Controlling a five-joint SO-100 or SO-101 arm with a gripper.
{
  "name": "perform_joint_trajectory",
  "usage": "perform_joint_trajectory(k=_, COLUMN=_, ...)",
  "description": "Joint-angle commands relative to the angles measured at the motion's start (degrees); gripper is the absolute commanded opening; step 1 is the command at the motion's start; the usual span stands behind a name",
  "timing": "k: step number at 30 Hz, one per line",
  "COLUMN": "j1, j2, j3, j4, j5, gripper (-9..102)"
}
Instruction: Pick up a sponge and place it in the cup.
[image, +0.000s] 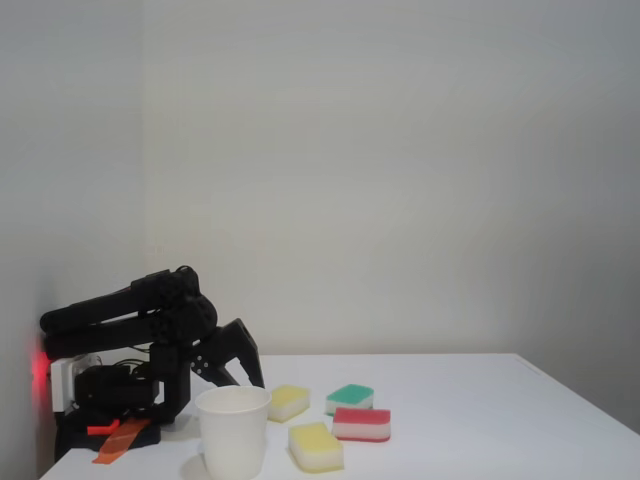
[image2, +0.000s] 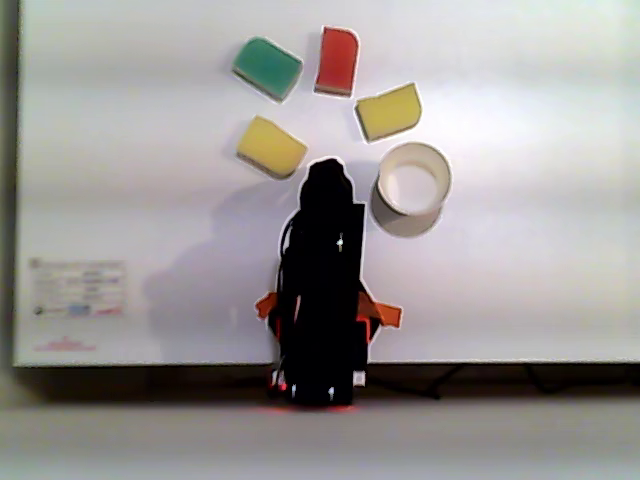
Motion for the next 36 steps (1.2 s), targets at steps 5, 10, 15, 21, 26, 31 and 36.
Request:
perform_joint_trajectory(k=5, j1=0.18, j2=-0.09, j3=0.09, j4=4.22, j5=-0.79, gripper=0)
perform_joint_trajectory(k=10, j1=0.18, j2=-0.09, j3=0.09, j4=4.22, j5=-0.79, gripper=0)
perform_joint_trajectory(k=15, j1=0.18, j2=-0.09, j3=0.09, j4=4.22, j5=-0.79, gripper=0)
perform_joint_trajectory(k=21, j1=0.18, j2=-0.09, j3=0.09, j4=4.22, j5=-0.79, gripper=0)
perform_joint_trajectory(k=26, j1=0.26, j2=-0.09, j3=0.09, j4=4.22, j5=-0.79, gripper=0)
perform_joint_trajectory(k=31, j1=0.26, j2=-0.09, j3=0.09, j4=4.22, j5=-0.79, gripper=0)
perform_joint_trajectory(k=36, j1=1.05, j2=-0.09, j3=0.09, j4=4.22, j5=-0.79, gripper=0)
